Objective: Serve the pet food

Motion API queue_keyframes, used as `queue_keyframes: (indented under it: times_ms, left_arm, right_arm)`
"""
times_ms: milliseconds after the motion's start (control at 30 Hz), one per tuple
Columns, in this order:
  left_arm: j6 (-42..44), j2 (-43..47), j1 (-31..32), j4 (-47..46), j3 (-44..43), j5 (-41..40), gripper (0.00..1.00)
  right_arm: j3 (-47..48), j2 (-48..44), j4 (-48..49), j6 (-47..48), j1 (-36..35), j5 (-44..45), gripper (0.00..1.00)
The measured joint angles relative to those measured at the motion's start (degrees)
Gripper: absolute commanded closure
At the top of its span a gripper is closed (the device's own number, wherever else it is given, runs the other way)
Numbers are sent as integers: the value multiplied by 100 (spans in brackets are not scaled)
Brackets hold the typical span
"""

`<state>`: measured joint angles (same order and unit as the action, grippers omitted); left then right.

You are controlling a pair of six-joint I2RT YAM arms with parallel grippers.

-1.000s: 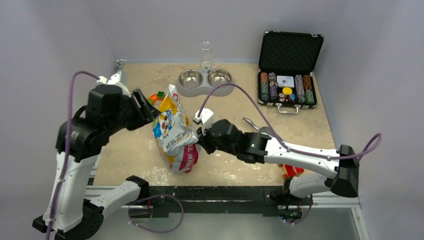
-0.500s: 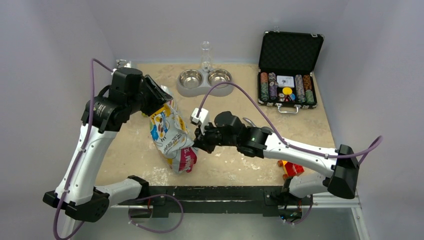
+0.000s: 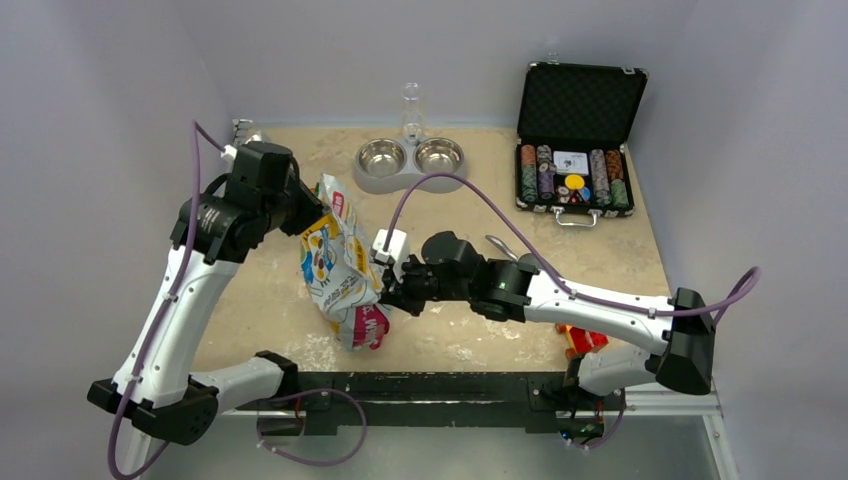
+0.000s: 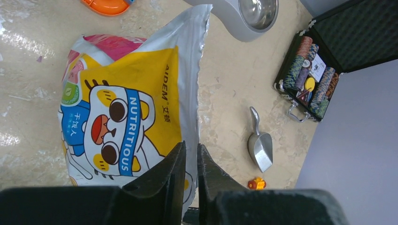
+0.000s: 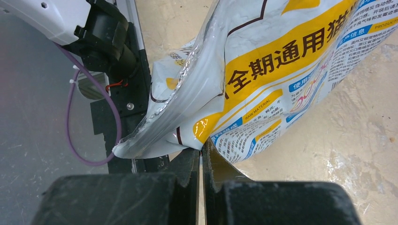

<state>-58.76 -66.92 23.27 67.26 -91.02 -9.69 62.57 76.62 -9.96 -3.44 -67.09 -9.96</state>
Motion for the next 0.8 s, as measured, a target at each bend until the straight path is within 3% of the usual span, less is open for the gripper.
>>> queue_keyframes:
  times_ms: [100,200,333,467,800]
  left_arm:
    - [2,205,0,2,162,4,79]
    - [44,278,0,-11,208,28,70]
    - [133,269,0,-136,328,162,69]
    - [151,236,0,-293,455,352,84]
    - [197,238,0,-339,588,409,100]
  right_arm:
    - [13,15,-2,-9,-22,9,100]
    - [22,28,4,-22,-50,39,100]
    - [22,28,4,-39,-50,50,100]
    - [22,28,2,-44,-52,72,100]
    - [72,85,4,-59,-90,116,100]
